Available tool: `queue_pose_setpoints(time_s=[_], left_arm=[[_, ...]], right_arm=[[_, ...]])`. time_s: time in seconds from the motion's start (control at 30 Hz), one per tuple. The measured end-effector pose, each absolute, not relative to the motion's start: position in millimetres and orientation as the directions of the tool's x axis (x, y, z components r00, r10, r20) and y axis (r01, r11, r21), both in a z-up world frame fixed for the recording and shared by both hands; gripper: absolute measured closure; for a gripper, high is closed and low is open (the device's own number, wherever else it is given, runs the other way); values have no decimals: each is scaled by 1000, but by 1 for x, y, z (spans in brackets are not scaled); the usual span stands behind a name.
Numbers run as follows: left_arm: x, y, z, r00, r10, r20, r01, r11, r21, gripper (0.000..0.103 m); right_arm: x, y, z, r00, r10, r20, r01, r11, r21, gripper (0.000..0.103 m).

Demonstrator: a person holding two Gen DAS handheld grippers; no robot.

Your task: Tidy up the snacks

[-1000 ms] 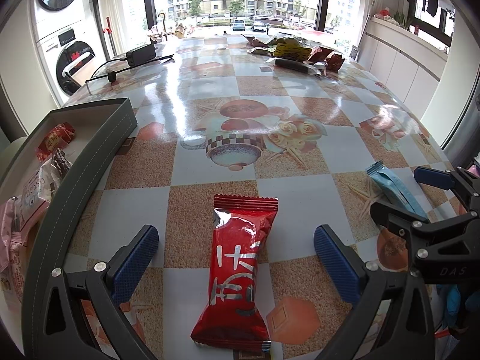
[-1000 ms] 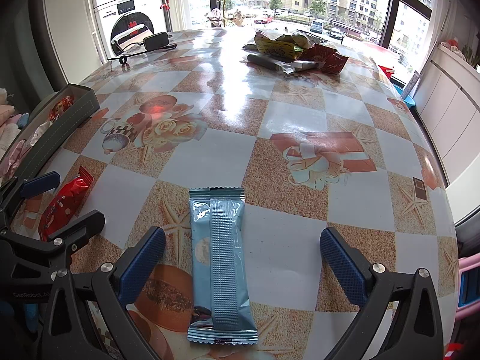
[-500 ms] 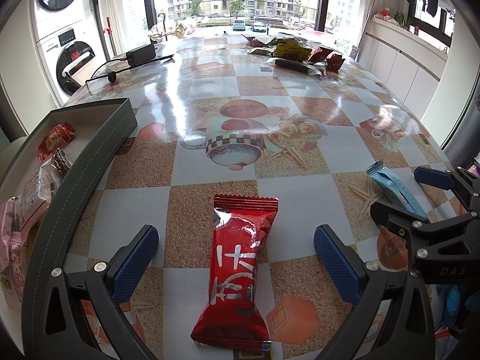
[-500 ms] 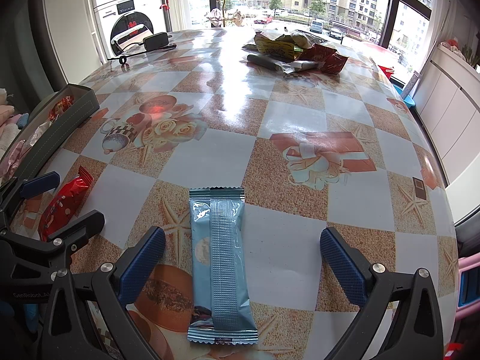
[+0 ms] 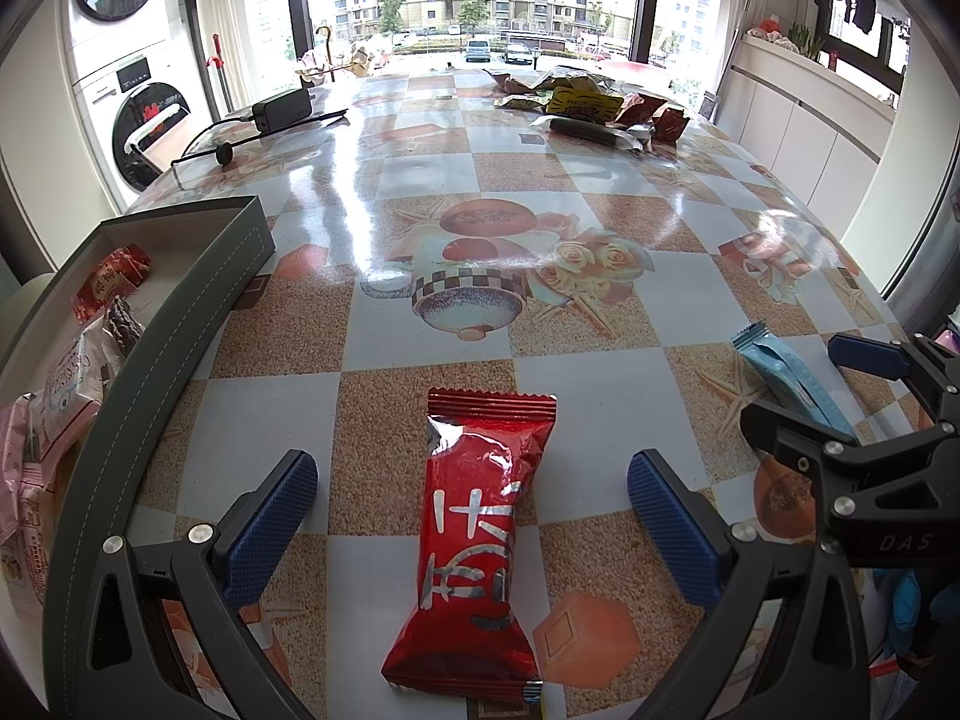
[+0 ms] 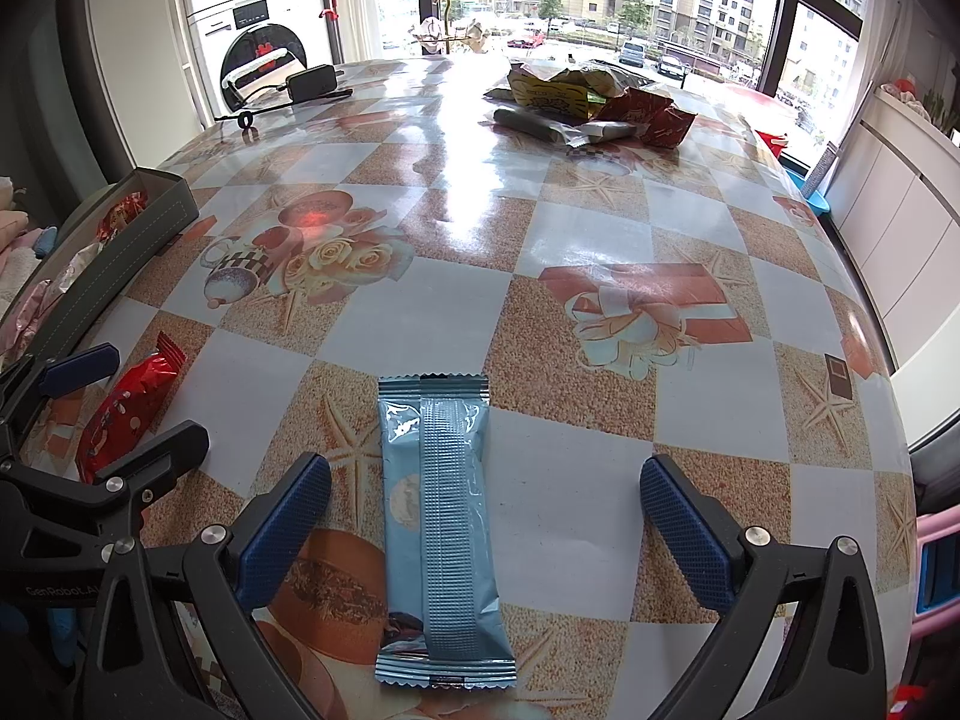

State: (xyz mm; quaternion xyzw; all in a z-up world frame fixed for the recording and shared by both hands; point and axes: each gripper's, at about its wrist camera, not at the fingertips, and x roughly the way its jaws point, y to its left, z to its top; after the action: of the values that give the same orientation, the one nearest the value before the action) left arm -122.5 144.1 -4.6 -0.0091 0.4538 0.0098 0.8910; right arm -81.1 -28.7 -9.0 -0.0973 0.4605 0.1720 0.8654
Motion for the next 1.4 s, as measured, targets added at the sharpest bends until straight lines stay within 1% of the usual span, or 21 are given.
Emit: queue_pose_setpoints(time_s=[1.23, 1.3, 1.4], left_arm=[[-122, 143, -5, 586, 10, -810, -25, 1000, -6, 0], [-122, 144, -5, 576, 13, -818, -25, 1000, -1, 0], [-119, 144, -2, 518, 15, -855, -30, 1000, -1, 0]], right_arm=[[-81, -29, -10, 519, 208, -829, -387, 922, -10, 0], [-82, -29, -10, 519, 208, -829, -386, 922, -11, 0], [-82, -28, -10, 513, 207, -833, -388, 922, -11, 0]])
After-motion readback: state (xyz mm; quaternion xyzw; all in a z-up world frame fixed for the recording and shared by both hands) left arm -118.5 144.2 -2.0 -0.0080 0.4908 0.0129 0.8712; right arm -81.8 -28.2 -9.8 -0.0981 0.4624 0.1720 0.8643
